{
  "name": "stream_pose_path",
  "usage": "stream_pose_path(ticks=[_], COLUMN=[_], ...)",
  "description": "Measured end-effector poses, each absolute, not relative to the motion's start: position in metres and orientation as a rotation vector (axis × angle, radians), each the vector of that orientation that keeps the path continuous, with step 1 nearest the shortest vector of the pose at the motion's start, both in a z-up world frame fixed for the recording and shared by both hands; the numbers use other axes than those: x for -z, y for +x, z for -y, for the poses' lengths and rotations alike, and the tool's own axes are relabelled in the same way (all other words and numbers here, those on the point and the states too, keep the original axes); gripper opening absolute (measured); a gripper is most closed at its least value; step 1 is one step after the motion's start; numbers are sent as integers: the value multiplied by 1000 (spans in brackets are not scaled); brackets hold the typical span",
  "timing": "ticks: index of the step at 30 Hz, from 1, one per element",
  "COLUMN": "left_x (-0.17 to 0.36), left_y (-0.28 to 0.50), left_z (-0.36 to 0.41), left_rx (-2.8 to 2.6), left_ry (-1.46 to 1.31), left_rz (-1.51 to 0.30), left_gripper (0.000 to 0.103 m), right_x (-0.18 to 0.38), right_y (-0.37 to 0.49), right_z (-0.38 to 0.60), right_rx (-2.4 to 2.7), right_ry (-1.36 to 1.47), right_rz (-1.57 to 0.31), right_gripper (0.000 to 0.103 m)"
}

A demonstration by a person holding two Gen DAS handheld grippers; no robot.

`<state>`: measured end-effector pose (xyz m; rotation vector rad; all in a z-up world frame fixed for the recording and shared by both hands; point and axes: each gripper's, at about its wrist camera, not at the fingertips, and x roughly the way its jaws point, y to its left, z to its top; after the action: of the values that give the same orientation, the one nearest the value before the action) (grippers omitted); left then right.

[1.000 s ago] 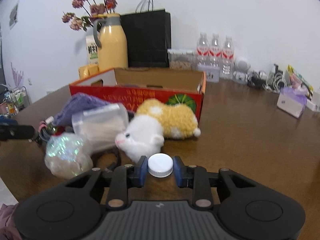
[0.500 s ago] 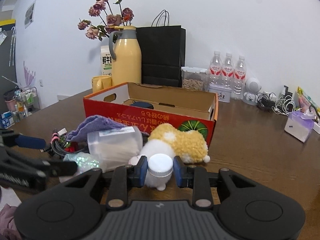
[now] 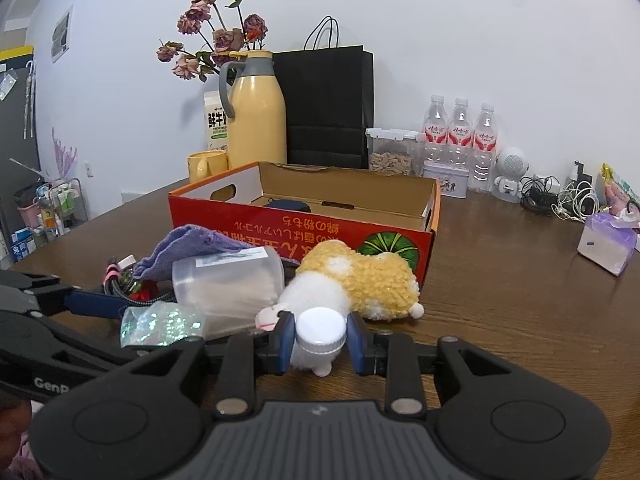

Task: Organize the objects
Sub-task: 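Grasp the white bottle cap with the right tool while the left tool grasps the iridescent plastic bag, then carry the cap and plastic bag into the box and open both tools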

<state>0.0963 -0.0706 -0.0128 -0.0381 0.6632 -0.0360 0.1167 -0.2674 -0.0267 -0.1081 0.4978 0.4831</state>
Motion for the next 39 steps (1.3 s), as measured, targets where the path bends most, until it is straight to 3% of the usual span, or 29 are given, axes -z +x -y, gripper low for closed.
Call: stream_pose_path(ticks=[1,3,6,27,39], left_x=[14,15,14,-35,-77], left_y=[97,96,92,65,108], left_z=[71,71,70,50,24], left_rx=[44,62,81,151,106], left_ry=[-41,-45,-44,-16,-18], left_rz=[-668,-679,-668,-485,-372], left_gripper=[74,50,46,43,43], right_x=[27,27,27,-7,-40], right_y=[117,116,115,111,157], right_z=[267,265,264,245,226], right_rx=[-486,-490,-492,-501,-471], right_ry=[-109,-111,-115,-160,-168], right_rz=[-498,-499,-498,-417,-335], right_gripper=[27,27,27,27,27])
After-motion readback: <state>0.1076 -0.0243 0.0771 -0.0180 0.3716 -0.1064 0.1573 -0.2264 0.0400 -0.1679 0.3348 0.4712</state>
